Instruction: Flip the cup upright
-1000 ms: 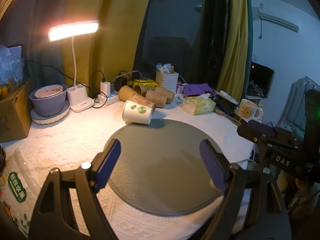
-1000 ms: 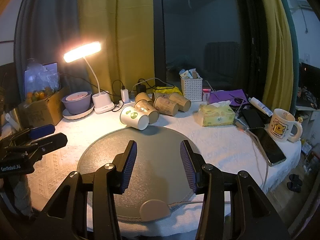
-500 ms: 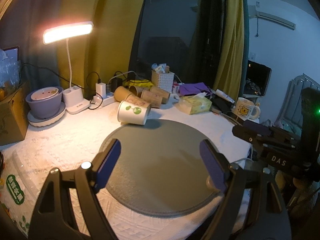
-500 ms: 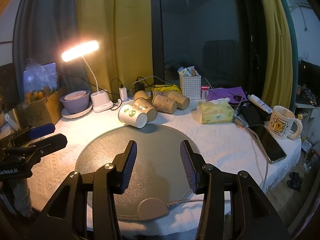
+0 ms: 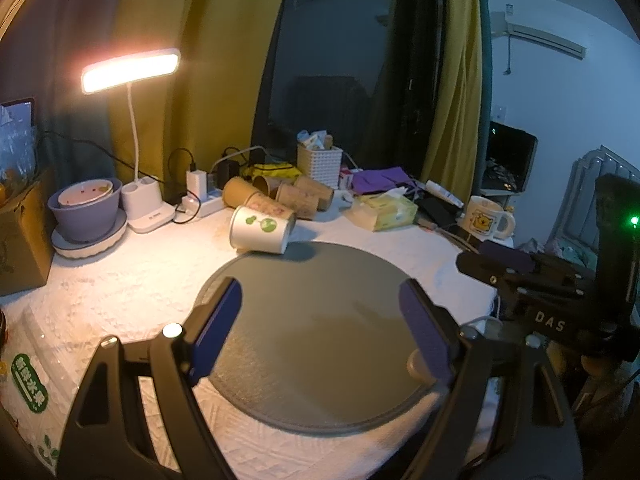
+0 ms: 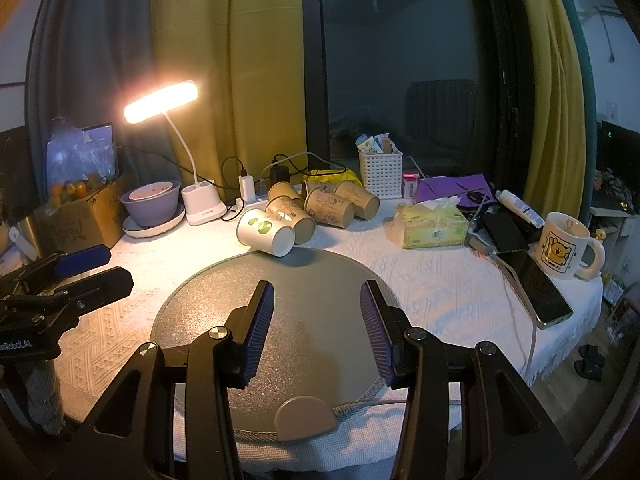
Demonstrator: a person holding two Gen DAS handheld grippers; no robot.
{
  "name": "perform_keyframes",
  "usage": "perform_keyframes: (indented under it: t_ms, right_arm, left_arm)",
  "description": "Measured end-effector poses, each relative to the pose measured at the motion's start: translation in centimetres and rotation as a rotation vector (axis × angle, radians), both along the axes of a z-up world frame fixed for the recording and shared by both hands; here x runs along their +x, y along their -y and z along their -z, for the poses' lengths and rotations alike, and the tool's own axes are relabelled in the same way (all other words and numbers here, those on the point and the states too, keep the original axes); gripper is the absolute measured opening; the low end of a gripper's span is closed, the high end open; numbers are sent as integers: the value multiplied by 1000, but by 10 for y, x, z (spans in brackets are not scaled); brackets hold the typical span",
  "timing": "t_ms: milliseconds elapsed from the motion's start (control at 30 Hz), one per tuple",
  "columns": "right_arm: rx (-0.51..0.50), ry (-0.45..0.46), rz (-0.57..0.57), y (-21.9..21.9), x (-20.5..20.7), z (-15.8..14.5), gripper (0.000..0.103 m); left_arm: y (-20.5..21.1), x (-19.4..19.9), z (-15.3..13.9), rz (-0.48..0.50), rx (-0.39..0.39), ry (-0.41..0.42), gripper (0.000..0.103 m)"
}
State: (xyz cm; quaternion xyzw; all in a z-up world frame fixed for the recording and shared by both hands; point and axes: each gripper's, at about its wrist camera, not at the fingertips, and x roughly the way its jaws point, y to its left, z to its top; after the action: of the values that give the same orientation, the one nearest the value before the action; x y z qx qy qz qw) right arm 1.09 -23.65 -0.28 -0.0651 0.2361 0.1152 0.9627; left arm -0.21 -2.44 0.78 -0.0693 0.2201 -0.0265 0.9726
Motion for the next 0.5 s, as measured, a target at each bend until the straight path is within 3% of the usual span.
perform_keyframes:
  t_ms: [500]
  right_arm:
    - [1, 0, 0, 0, 0, -1, 48]
  left_arm:
    - [-4, -1, -4, -4, -3, 8, 82]
